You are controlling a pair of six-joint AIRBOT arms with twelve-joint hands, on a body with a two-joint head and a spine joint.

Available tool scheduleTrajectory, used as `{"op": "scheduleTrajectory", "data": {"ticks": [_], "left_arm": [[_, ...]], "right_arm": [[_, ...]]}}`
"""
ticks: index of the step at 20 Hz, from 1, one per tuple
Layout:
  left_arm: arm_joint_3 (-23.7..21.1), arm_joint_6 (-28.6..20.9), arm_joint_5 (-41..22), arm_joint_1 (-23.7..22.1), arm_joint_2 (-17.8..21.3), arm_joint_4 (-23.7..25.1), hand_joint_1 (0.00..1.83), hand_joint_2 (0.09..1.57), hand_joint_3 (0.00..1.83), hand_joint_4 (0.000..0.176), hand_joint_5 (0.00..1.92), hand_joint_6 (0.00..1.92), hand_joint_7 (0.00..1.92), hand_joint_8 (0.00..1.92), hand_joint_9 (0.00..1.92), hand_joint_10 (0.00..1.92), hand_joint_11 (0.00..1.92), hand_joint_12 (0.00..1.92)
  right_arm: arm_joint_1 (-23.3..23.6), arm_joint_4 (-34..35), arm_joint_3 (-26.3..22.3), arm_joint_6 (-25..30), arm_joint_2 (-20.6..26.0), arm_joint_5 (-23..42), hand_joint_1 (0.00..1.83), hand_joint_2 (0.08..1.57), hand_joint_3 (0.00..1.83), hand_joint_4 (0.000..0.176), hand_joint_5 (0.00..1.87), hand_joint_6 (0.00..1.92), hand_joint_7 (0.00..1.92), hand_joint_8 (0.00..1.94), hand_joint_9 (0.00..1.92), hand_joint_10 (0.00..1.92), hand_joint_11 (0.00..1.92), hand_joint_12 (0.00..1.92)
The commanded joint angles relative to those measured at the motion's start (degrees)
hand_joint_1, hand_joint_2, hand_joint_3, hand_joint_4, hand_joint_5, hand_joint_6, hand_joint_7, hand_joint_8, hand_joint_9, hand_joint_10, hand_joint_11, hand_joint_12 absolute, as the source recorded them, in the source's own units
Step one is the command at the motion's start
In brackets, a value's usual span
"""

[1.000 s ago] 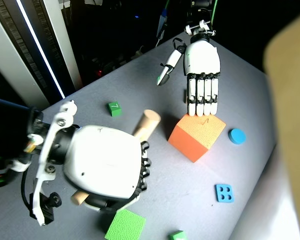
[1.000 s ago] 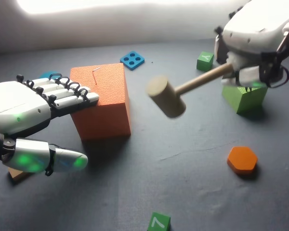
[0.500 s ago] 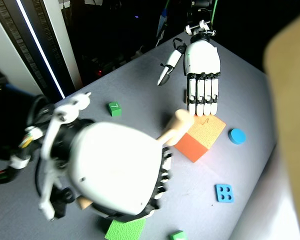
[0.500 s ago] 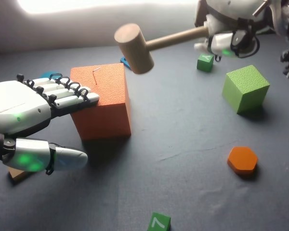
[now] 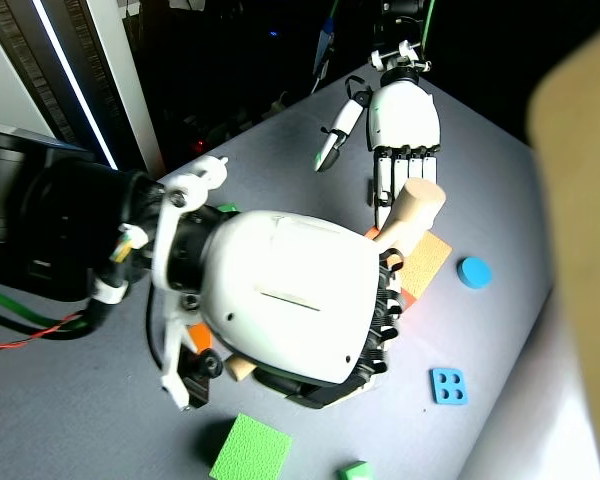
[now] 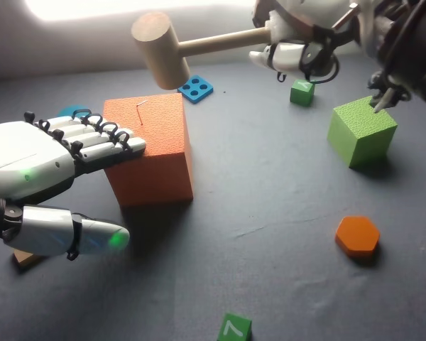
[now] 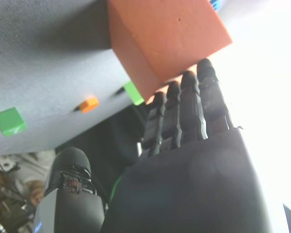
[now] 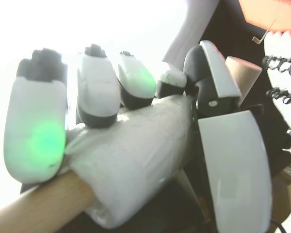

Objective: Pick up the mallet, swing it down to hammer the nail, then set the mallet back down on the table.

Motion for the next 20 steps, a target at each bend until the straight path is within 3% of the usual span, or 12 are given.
{"op": "scheduleTrajectory", "data": {"ticks": [1, 8, 20], "left_arm": [[-0.3, -0.3, -1.4, 0.2, -0.2, 0.5, 0.00, 1.12, 0.00, 0.000, 0.14, 0.00, 0.13, 0.00, 0.14, 0.00, 0.10, 0.05], [-0.3, -0.3, -1.4, 0.2, -0.2, 0.5, 0.00, 1.10, 0.00, 0.000, 0.14, 0.00, 0.14, 0.00, 0.15, 0.00, 0.11, 0.05], [-0.4, -0.3, -1.4, 0.2, -0.5, 0.5, 0.00, 1.11, 0.00, 0.000, 0.14, 0.01, 0.15, 0.01, 0.15, 0.00, 0.11, 0.05]], "right_arm": [[0.4, -2.8, 0.5, 0.3, -0.3, -6.2, 0.83, 1.53, 0.00, 0.176, 1.26, 1.92, 1.53, 1.94, 1.67, 1.92, 1.87, 1.92], [-0.1, -2.8, 4.9, 1.5, -5.4, -7.1, 0.76, 1.54, 0.00, 0.176, 1.28, 1.92, 1.55, 1.94, 1.69, 1.92, 1.88, 1.92], [2.3, -4.7, 5.1, 2.4, -6.1, -7.6, 0.83, 1.53, 0.00, 0.176, 1.30, 1.92, 1.57, 1.94, 1.70, 1.92, 1.89, 1.92]]}}
